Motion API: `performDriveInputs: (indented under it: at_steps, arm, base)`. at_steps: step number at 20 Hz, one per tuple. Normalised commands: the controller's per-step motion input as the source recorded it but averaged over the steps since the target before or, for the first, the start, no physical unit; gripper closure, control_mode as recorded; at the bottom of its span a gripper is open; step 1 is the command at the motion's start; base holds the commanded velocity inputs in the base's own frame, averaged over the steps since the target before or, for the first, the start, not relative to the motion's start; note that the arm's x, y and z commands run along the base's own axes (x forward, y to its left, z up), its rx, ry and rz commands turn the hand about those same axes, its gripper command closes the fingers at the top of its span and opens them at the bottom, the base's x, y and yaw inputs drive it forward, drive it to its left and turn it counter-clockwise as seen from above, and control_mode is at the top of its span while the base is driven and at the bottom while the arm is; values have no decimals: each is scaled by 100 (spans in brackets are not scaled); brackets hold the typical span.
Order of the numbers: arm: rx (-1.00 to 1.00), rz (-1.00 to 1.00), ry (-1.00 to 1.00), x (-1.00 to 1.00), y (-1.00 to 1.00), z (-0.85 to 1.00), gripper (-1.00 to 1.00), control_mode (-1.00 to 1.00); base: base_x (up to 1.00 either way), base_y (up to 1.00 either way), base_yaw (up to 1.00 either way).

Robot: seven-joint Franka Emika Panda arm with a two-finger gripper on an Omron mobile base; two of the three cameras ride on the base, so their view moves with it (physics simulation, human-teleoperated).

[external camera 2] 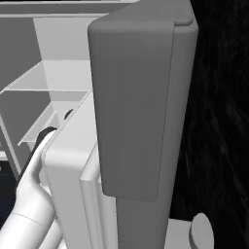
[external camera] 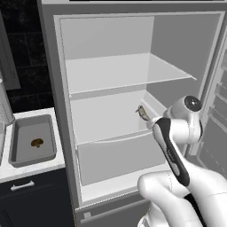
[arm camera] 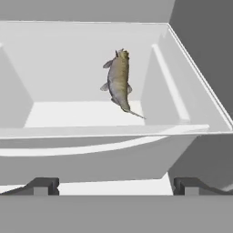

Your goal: Place one mushroom and one fish in each tupperware on the nearby counter, to pack two identical lunches.

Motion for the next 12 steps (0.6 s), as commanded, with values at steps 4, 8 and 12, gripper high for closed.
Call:
performDriveInputs:
  at_steps: [4,8,12]
  arm:
    - [0,2,0,43,-1,-7,-100,-100]
    - [0,3,0,35,0,-12,-100,-100]
    - [0,1,0,37,0,-1,-100,-100]
  base:
    - [0,0,0]
    - [0,0,0]
    - [0,0,0]
